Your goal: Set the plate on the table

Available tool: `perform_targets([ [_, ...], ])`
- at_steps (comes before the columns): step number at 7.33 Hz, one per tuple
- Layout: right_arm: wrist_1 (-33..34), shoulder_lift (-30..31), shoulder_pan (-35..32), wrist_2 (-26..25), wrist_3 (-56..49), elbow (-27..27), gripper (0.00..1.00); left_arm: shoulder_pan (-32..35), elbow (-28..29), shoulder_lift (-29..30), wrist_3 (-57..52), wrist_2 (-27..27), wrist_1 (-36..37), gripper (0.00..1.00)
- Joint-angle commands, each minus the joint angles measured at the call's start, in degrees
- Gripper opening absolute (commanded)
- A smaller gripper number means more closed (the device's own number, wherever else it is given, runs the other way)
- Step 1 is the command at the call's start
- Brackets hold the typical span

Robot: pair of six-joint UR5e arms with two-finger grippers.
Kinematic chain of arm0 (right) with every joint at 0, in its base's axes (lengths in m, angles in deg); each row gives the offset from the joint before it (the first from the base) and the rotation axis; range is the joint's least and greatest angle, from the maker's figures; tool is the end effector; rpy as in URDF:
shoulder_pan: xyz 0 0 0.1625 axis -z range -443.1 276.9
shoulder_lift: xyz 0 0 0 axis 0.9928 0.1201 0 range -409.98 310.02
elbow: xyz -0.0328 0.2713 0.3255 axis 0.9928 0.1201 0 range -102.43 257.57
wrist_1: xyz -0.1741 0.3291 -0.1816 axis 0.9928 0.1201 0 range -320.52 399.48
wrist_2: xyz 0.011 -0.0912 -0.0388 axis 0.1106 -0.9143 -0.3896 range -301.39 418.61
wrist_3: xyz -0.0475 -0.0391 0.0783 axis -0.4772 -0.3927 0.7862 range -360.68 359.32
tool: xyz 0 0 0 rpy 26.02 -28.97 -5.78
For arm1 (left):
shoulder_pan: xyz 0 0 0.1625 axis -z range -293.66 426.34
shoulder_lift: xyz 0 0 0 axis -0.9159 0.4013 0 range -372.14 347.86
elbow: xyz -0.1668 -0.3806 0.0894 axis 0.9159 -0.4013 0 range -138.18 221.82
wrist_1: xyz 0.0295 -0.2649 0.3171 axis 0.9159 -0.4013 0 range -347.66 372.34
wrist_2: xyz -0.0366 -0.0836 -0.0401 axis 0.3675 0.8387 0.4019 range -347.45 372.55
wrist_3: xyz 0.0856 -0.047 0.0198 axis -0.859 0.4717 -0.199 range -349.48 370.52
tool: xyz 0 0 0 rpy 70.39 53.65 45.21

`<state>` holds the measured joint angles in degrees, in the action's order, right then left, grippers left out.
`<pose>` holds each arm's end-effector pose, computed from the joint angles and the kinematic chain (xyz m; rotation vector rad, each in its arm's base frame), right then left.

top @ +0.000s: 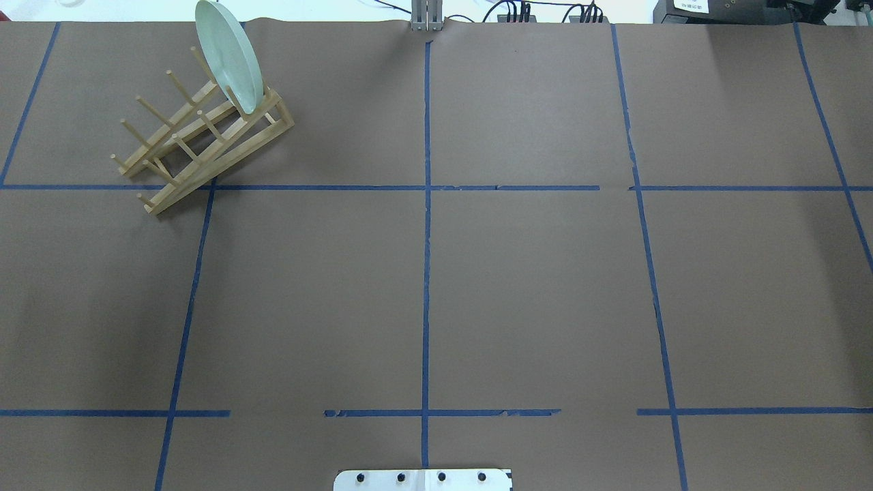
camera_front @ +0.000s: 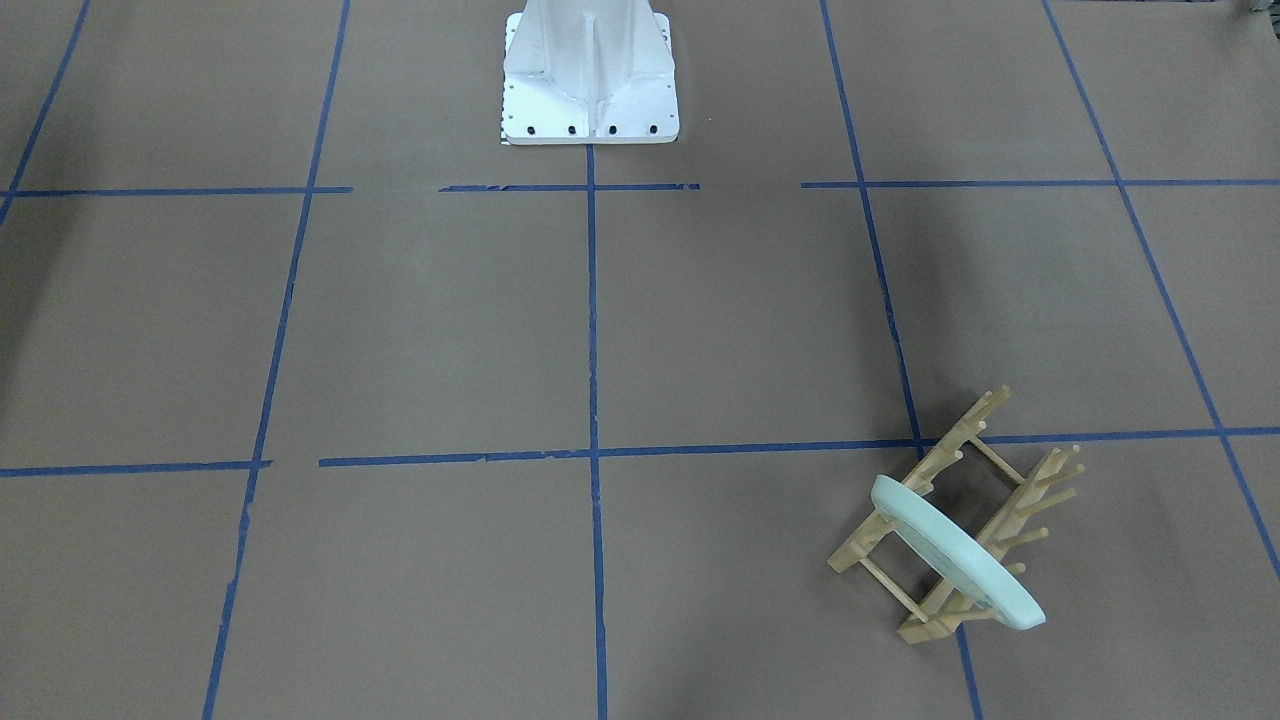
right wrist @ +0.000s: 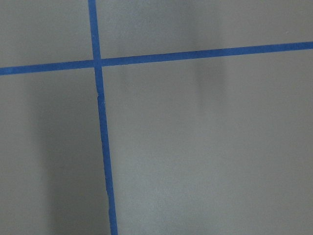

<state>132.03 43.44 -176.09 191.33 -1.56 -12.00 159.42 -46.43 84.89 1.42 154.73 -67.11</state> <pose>0.0895 -0.4528 0.6969 -0.0814 -0.7482 0.0766 -0.0833 -0.5325 0.6183 0.0116 0.9140 0.0557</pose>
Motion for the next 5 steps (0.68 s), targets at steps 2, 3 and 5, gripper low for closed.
perform_targets([
  [2, 0.0, -0.1, 0.0, 0.0, 0.0, -0.1, 1.00, -0.1, -2.2, 0.0, 0.2, -0.3, 0.1, 1.00],
  [3, 0.0, 0.0, 0.0, 0.0, 0.0, -0.1, 1.00, -0.1, -2.0, -0.2, 0.1, -0.2, -0.1, 1.00],
  [5, 0.0, 0.0, 0.0, 0.0, 0.0, -0.1, 1.00, 0.1, -1.8, -0.8, 0.2, 0.1, -7.2, 1.00],
])
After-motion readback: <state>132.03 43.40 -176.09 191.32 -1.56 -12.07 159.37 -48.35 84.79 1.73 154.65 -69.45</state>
